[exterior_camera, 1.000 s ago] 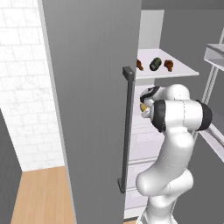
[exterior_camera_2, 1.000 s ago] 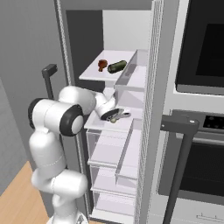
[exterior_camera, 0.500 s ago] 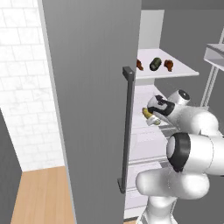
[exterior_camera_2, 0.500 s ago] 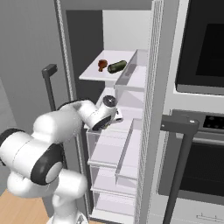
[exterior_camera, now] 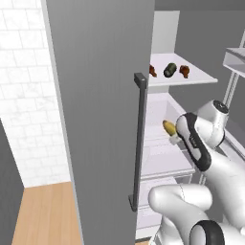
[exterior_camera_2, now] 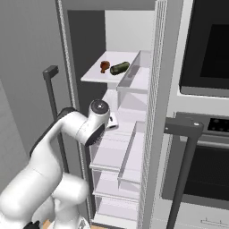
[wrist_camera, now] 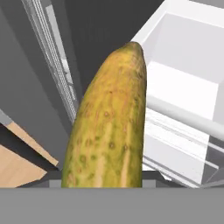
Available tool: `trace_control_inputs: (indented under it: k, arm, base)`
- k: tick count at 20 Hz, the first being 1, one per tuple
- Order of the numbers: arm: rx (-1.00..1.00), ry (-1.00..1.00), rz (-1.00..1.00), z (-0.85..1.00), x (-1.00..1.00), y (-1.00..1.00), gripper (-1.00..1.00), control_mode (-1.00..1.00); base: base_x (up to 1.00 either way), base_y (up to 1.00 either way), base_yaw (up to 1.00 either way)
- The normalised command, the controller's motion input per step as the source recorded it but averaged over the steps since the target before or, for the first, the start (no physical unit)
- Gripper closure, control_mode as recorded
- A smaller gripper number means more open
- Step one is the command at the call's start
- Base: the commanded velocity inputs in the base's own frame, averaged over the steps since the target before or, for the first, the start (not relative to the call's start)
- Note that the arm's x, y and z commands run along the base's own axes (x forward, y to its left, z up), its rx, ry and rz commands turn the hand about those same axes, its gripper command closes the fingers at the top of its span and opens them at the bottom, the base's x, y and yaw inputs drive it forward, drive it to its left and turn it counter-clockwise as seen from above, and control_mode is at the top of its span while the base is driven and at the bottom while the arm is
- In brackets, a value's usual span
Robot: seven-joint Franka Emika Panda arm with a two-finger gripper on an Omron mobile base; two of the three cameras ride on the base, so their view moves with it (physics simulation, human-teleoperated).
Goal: Place one cucumber and one chicken drumstick in each tupperware on the nearby counter, to pack two identical lunches.
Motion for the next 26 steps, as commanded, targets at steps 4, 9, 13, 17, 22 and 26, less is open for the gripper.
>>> trace_control_inputs:
  k: [4,9,13,17,22,26]
  arm:
    - [0.00,0.00,0.00,0.26,-0.96,0.00,1.00,-1.00]
    - [0.00,0.00,0.00,0.02,-0.20,0.00,1.00,1.00]
    - [0.00,0.00,0.00,0.00,0.00,0.00,1.00,1.00]
    - [0.00,0.00,0.00,0.00,0.00,0.00,1.00,1.00]
    - [0.00,0.00,0.00,0.00,0.00,0.00,1.00,1.00]
    - [0.00,0.00,0.00,0.00,0.00,0.00,1.00,1.00]
  base:
    - [0.00,0.00,0.00]
    - [-0.80,0.00,-0.01]
    - [-1.00,-0.03,-0.04]
    - [-0.90,-0.65,-0.16]
    - [-0.38,-1.00,-0.24]
    - [0.00,-1.00,-0.19]
